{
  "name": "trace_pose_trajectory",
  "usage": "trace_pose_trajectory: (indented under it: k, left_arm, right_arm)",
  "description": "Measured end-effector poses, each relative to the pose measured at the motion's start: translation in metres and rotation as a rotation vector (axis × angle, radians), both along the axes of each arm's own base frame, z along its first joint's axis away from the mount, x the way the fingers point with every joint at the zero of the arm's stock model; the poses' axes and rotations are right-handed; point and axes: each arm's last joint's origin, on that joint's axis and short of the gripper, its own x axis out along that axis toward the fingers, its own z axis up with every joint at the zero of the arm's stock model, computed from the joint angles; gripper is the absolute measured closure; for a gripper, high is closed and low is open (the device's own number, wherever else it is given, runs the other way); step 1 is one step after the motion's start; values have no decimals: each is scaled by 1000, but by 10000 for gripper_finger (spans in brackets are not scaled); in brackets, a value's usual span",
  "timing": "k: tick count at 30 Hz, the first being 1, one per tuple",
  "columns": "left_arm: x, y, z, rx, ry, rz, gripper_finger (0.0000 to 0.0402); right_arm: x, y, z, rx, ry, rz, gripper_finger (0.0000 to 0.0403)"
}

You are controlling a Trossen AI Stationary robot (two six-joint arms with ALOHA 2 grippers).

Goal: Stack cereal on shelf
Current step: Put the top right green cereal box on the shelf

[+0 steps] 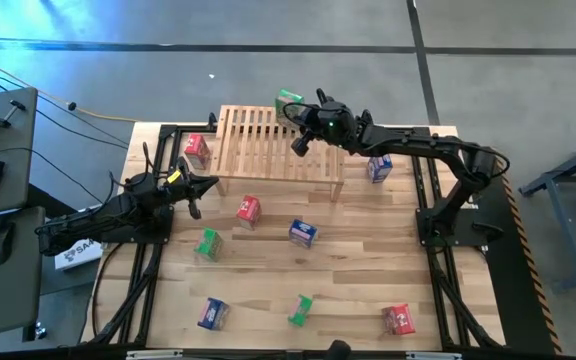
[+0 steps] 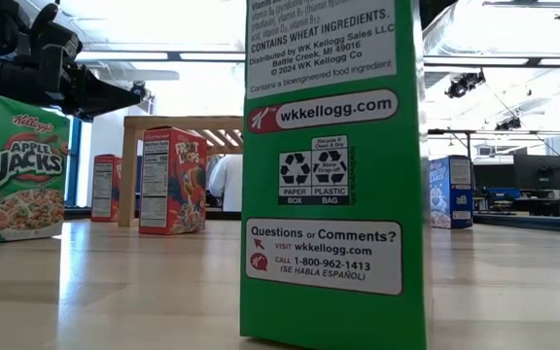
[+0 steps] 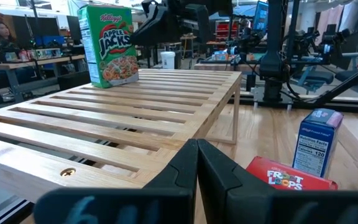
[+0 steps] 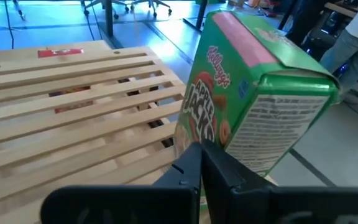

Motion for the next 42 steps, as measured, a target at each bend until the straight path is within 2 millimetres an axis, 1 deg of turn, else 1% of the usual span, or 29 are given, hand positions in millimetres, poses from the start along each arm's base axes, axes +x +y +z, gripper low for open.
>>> trace_pose_trajectory:
  k: [12, 17, 19, 23, 29, 38, 42]
  left_arm:
    - [0, 0, 0, 0, 0, 0, 401]
    - [0, 0, 0, 0, 0, 0, 401]
    - [0, 0, 0, 0, 0, 0, 401]
    - [0, 0, 0, 0, 0, 0, 401]
    - [0, 0, 0, 0, 0, 0, 401]
    - [0, 0, 0, 0, 0, 0, 401]
    - [0, 0, 0, 0, 0, 0, 401]
  right_arm:
    - [-14, 0, 16, 3, -19, -33, 403]
    - [-11, 3, 16, 44, -41, 89, 403]
    - [-10, 3, 13, 50, -34, 83, 403]
    - [-12, -2, 14, 29, -38, 15, 403]
    - [-16, -9, 13, 40, -29, -11, 403]
    - [-18, -7, 16, 40, -30, -10, 403]
    - [-28, -1, 23, 92, -5, 26, 402]
